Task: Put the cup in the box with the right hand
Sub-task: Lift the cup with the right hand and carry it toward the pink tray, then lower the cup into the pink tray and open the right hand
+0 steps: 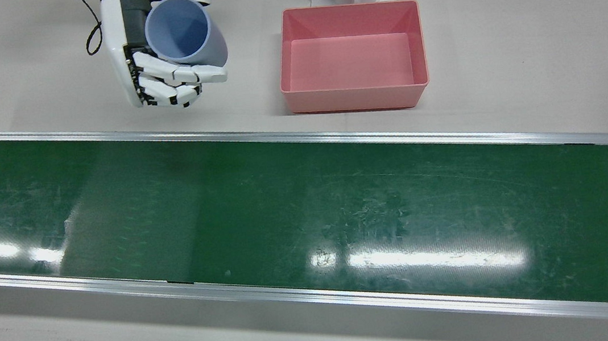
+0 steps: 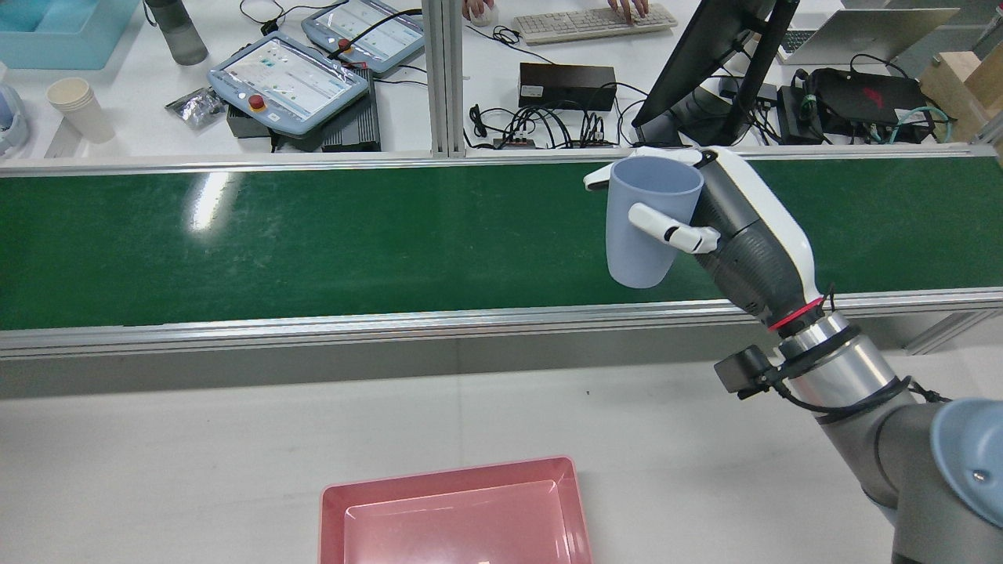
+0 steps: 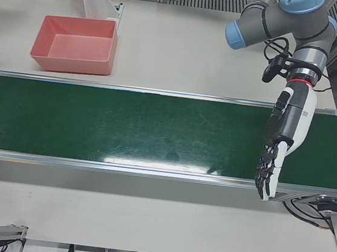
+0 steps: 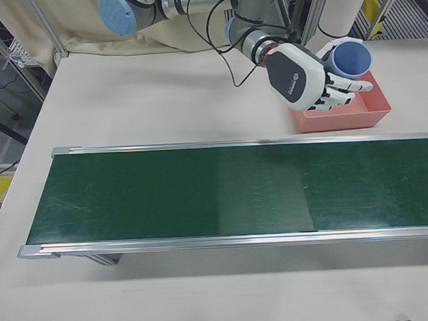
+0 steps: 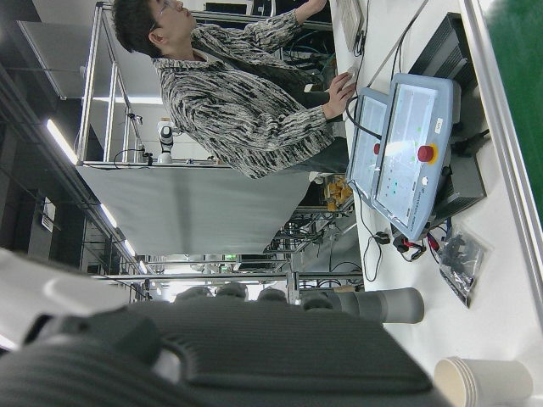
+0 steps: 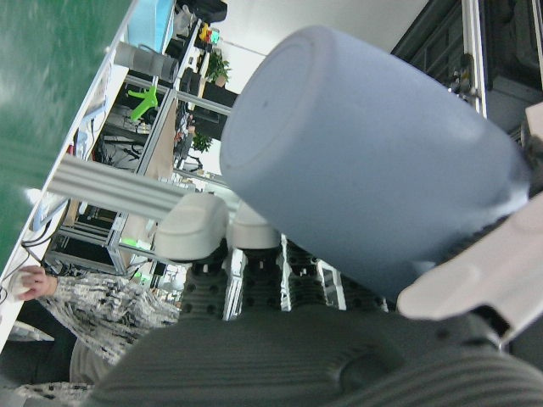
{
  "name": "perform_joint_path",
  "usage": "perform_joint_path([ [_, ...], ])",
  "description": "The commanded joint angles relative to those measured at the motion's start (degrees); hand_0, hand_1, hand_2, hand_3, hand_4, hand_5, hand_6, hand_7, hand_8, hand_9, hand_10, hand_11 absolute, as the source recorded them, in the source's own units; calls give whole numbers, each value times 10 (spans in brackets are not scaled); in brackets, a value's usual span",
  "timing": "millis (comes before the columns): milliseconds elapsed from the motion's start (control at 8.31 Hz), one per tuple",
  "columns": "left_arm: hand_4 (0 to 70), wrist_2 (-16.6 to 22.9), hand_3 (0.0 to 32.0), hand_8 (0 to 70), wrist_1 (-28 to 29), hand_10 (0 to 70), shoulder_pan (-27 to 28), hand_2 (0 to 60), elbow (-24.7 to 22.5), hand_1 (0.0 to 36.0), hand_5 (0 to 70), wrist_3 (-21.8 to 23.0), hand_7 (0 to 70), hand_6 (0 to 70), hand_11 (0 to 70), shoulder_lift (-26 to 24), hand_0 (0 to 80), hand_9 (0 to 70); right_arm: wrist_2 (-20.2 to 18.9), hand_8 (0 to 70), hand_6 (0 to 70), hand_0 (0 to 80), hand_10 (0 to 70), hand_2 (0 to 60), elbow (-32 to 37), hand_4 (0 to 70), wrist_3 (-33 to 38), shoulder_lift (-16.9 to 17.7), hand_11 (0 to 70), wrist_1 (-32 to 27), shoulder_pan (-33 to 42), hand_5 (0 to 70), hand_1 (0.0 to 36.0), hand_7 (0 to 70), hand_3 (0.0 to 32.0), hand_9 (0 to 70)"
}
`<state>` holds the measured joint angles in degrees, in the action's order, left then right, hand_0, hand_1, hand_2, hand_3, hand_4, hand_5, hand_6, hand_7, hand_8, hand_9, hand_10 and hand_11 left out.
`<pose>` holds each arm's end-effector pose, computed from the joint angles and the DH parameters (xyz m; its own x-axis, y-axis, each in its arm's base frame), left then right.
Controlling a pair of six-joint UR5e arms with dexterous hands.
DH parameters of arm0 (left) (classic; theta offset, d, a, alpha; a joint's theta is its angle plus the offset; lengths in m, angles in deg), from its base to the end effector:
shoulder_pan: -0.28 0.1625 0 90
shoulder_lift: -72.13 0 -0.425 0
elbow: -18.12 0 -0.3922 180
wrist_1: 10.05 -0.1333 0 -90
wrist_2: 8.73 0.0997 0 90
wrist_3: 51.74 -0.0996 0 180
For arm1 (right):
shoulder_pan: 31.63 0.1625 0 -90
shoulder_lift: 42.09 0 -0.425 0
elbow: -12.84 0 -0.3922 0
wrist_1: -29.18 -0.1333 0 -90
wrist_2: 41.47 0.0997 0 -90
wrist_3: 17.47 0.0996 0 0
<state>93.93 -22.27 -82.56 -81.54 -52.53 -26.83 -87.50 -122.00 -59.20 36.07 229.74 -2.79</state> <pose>-0.0426 -0.5552 0.5453 -0.9410 -0.3362 -0.0381 -0.0009 0.1152 -0.9933 -0.2697 -0.3796 0.2890 -0.9694 0.0793 0.2322 -0.1727 0.4518 -0.8753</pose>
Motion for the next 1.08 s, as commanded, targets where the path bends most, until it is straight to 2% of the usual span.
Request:
perform_joint_path([
  [0, 0, 0, 0, 0, 0, 0, 0, 0, -1, 0, 0, 0, 0, 0, 0, 0, 0, 0, 9, 700, 462, 231, 700, 600, -30, 700, -132, -5, 700, -5, -147, 150, 248, 700, 0, 700],
  [361, 0, 0, 0, 0, -1, 0, 0, 0, -1, 0, 0, 0, 0, 0, 0, 0, 0, 0, 13, 700, 451, 223, 679, 600, 25, 542, -167, -6, 700, -42, -195, 143, 208, 700, 0, 700],
  [481, 0, 0, 0, 0, -1, 0, 0, 0, -1, 0, 0, 0, 0, 0, 0, 0, 0, 0, 29, 686, 437, 263, 649, 600, 30, 528, -178, -6, 700, -55, -220, 138, 198, 700, 0, 700],
  [602, 0, 0, 0, 0, -1, 0, 0, 0, -1, 0, 0, 0, 0, 0, 0, 0, 0, 0, 50, 653, 415, 351, 600, 600, 30, 550, -191, -6, 700, -56, -245, 130, 188, 700, 0, 700],
  [722, 0, 0, 0, 0, 0, 0, 0, 0, 0, 0, 0, 0, 0, 0, 0, 0, 0, 0, 53, 501, 305, 457, 411, 376, 31, 285, -194, -17, 582, -57, -256, 110, 151, 700, 0, 700],
  [842, 0, 0, 0, 0, 0, 0, 0, 0, 0, 0, 0, 0, 0, 0, 0, 0, 0, 0, 51, 179, 92, 471, 156, 65, 35, 0, -199, -34, 244, -58, -260, 79, 147, 243, 0, 296],
  [962, 0, 0, 0, 0, 0, 0, 0, 0, 0, 0, 0, 0, 0, 0, 0, 0, 0, 0, 47, 36, 7, 480, 7, 10, 40, 0, -199, -46, 19, -58, -267, 53, 157, 0, 0, 73],
])
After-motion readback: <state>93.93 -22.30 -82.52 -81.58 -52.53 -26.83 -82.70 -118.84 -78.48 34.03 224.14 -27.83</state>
